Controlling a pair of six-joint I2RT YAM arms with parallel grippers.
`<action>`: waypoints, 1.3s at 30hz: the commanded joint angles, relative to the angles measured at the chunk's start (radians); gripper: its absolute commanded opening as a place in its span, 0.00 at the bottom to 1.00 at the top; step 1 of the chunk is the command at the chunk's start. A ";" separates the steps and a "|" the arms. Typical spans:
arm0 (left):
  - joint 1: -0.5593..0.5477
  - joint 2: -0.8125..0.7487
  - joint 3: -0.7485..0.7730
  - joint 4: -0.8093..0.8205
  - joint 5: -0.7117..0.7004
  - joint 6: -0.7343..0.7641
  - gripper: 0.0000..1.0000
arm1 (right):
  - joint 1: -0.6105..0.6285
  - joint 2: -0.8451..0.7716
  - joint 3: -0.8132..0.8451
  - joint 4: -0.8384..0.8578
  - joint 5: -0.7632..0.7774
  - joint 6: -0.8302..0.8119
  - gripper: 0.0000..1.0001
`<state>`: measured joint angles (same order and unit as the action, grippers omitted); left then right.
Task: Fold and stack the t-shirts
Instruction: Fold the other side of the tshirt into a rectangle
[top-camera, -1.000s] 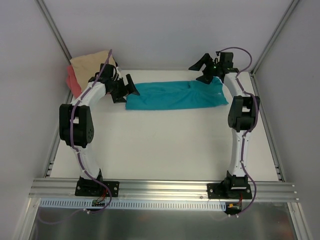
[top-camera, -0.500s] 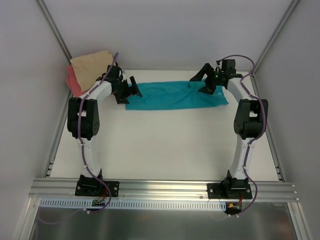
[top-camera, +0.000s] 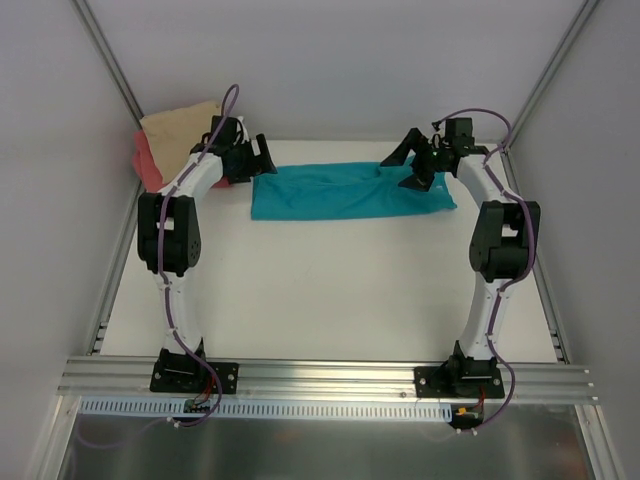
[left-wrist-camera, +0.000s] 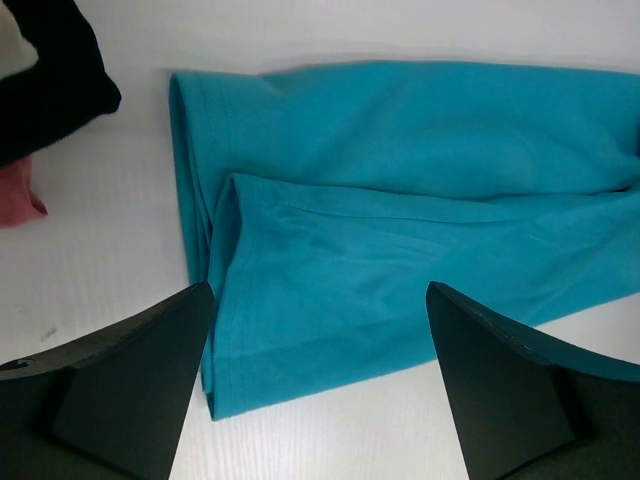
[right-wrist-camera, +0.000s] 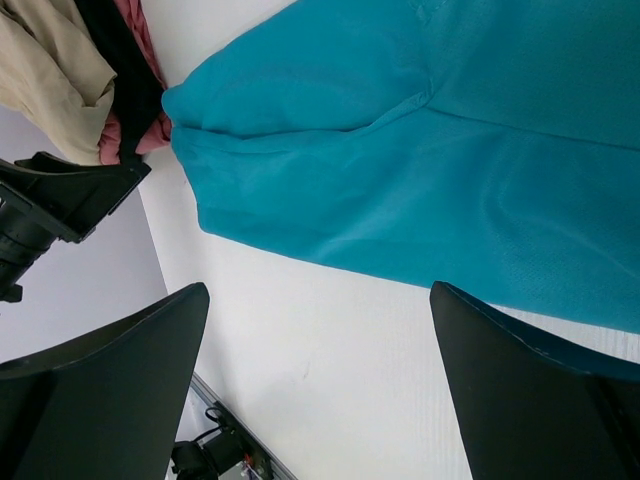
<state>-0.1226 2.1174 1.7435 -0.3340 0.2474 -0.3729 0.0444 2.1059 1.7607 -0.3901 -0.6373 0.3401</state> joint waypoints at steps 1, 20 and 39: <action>0.009 0.032 0.034 0.027 -0.031 0.077 0.87 | -0.008 -0.081 0.005 -0.038 -0.012 -0.029 0.99; 0.014 0.130 0.054 0.038 -0.017 0.092 0.57 | -0.026 -0.083 0.034 -0.138 0.001 -0.073 0.99; 0.017 0.061 0.007 0.001 -0.046 0.091 0.00 | -0.026 -0.083 0.019 -0.139 0.004 -0.072 0.99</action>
<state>-0.1162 2.2467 1.7653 -0.3180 0.2237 -0.2951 0.0227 2.0914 1.7607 -0.5152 -0.6327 0.2832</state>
